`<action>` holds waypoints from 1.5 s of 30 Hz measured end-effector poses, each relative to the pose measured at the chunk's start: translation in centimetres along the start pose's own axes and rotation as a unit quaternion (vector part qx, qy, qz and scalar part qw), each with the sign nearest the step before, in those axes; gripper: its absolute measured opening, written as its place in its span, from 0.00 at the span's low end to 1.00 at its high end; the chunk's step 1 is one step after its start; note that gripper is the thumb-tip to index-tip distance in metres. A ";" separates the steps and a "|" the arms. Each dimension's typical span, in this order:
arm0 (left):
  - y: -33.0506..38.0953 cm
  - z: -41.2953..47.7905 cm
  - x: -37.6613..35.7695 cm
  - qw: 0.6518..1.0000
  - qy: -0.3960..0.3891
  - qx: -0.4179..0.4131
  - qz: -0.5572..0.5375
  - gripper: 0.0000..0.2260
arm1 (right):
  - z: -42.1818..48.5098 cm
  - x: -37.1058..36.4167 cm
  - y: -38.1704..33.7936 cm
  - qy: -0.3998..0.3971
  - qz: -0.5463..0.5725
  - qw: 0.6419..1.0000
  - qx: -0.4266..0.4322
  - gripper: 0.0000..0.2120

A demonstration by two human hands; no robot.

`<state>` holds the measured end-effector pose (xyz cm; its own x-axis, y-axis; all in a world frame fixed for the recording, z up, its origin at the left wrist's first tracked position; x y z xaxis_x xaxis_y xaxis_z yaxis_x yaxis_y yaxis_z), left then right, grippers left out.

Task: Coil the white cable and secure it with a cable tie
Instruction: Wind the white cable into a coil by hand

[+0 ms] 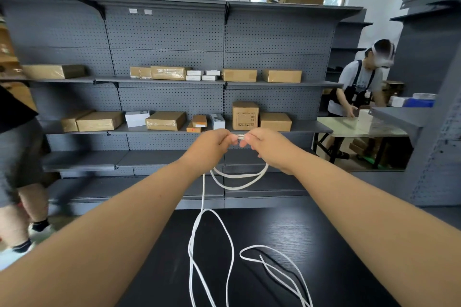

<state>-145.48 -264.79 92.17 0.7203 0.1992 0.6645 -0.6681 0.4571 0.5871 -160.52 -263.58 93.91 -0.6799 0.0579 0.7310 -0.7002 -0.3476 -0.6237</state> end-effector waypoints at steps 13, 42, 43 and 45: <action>-0.5 -0.4 -0.7 0.921 0.024 0.097 -0.375 0.13 | 0.3 1.2 1.3 0.214 0.223 0.951 0.001 0.12; -0.9 -1.9 0.6 0.952 -0.039 0.085 -0.291 0.06 | -0.3 0.8 -1.3 0.085 0.053 0.994 0.053 0.12; -1.3 -2.1 0.6 0.952 -0.044 0.099 -0.285 0.05 | -0.3 1.1 -1.3 0.091 0.051 0.993 0.050 0.13; -2.1 -2.5 0.7 0.957 -0.048 0.123 -0.258 0.07 | -0.3 1.5 -1.4 0.101 0.053 0.992 0.048 0.13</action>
<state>-143.06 -263.45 90.24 0.9535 -0.0830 0.2898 -0.2611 0.2531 0.9315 -160.65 -262.70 95.81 -0.7852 0.1995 0.5862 -0.6051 -0.4480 -0.6581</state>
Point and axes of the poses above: each hand's wrist, its own z-axis towards the middle knuckle, its own x-axis out of the back of the hand, y = z × x, the point moved 1 cm from there along z, towards the middle knuckle, and after that the axes turned 4 degrees about y, right-handed, at the moved point
